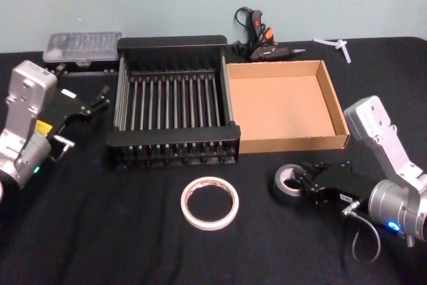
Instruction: Pick up the white tape and place it into the black box , Pick up the silver tape and place it into the brown box.
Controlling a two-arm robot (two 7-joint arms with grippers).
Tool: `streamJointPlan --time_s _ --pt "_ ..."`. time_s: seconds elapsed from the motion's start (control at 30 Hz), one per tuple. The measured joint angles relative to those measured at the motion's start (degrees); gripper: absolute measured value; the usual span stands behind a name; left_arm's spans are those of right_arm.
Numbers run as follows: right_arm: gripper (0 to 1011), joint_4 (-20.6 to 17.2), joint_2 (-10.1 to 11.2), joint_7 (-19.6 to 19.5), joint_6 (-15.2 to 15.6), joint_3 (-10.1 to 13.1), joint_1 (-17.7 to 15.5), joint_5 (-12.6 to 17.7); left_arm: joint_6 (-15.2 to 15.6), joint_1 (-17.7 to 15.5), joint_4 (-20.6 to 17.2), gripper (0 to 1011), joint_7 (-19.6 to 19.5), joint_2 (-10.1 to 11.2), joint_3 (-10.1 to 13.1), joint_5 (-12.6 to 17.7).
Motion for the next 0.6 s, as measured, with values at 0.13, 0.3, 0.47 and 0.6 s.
streamJointPlan --time_s 0.13,0.3,0.47,0.6 --pt "160 -1.3 0.5 0.3 0.0 0.3 -0.2 0.3 0.0 0.0 0.0 1001 0.0 0.0 0.0 0.0" --pt "160 -3.7 1.1 0.3 -0.2 1.2 -0.5 0.9 0.0 0.0 0.0 1001 0.0 0.0 0.0 0.0" --pt "160 -5.1 1.4 -0.3 -1.2 2.1 -0.2 0.9 0.0 0.0 0.0 1001 0.0 0.0 0.0 0.0" --pt "160 -5.2 1.4 -0.8 -2.0 2.4 0.8 0.4 0.0 0.0 0.0 1001 0.0 0.0 0.0 0.0"
